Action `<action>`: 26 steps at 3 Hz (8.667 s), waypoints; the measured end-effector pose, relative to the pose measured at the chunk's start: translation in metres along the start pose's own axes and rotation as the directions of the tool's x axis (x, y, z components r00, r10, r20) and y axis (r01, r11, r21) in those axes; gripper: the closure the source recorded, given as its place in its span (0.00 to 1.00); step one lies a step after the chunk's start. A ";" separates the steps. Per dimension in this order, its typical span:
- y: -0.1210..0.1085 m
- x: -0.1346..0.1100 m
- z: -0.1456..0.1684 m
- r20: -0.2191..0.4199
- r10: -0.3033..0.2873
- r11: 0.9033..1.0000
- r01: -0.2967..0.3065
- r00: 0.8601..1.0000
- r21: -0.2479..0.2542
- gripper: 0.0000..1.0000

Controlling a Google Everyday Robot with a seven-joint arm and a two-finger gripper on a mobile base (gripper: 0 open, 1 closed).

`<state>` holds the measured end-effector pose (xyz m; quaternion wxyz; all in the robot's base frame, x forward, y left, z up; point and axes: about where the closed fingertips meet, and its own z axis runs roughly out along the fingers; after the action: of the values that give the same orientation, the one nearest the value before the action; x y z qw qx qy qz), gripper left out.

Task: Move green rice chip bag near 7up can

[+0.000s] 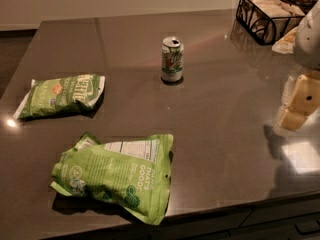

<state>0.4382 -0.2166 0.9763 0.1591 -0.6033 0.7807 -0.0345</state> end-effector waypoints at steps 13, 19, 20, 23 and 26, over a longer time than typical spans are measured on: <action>0.193 -0.239 0.137 0.319 -0.311 0.881 0.397 0.895 -0.257 0.40; 0.046 -0.227 0.094 0.287 -0.055 0.983 0.103 0.956 -0.155 1.00; 0.007 -0.201 0.099 0.232 0.023 0.994 0.003 0.973 -0.108 1.00; -0.050 -0.137 0.118 0.119 0.164 0.986 -0.160 0.979 -0.040 1.00; -0.061 -0.132 0.138 0.123 0.193 0.980 -0.186 0.973 -0.064 0.37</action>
Offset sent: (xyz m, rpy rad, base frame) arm 0.0054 0.0371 0.0027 0.1006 0.0086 0.0293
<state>0.5641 -0.0879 0.8883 0.1958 -0.5308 0.8236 0.0399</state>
